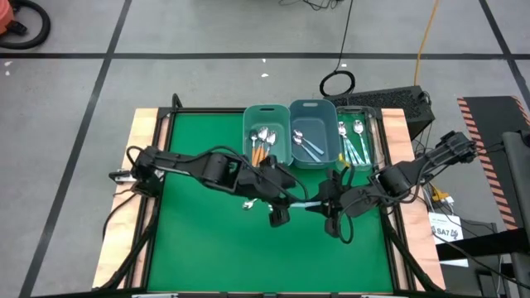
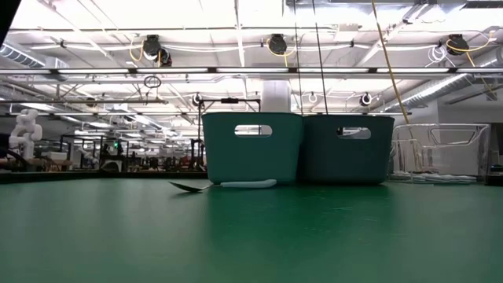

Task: Sort silverware by color (type)
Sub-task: Put the blue spoon into the blue bin

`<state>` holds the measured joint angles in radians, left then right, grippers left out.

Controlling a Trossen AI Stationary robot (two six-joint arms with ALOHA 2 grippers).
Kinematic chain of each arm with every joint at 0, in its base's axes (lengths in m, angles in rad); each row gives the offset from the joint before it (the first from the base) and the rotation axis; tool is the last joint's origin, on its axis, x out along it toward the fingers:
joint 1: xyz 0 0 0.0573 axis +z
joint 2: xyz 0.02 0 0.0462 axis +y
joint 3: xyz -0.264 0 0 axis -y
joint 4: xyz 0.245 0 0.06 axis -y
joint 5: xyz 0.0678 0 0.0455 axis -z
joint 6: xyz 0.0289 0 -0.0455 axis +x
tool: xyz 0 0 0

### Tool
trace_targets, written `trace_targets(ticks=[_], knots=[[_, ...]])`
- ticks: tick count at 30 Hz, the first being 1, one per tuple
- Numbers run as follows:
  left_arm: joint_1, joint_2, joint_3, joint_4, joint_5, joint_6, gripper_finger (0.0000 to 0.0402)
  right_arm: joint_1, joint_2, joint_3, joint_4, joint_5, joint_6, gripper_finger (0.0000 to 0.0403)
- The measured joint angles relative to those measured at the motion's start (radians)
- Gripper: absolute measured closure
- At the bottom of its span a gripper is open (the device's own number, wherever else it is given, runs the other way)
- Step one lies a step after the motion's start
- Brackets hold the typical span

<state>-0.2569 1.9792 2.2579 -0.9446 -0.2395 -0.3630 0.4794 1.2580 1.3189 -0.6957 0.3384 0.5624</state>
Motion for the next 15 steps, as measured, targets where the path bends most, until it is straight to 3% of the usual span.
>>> trace_targets(ticks=[9, 15], knots=[[0.049, -0.001, 0.1, -0.07, -0.037, 0.018, 0.0197, -0.015, -0.041, -0.001, -0.006, 0.022, 0.003, 0.0351], [0.081, -0.015, 0.097, -0.065, -0.04, -0.015, 0.0197, -0.094, -0.101, -0.001, -0.06, 0.058, 0.015, 0.0351]])
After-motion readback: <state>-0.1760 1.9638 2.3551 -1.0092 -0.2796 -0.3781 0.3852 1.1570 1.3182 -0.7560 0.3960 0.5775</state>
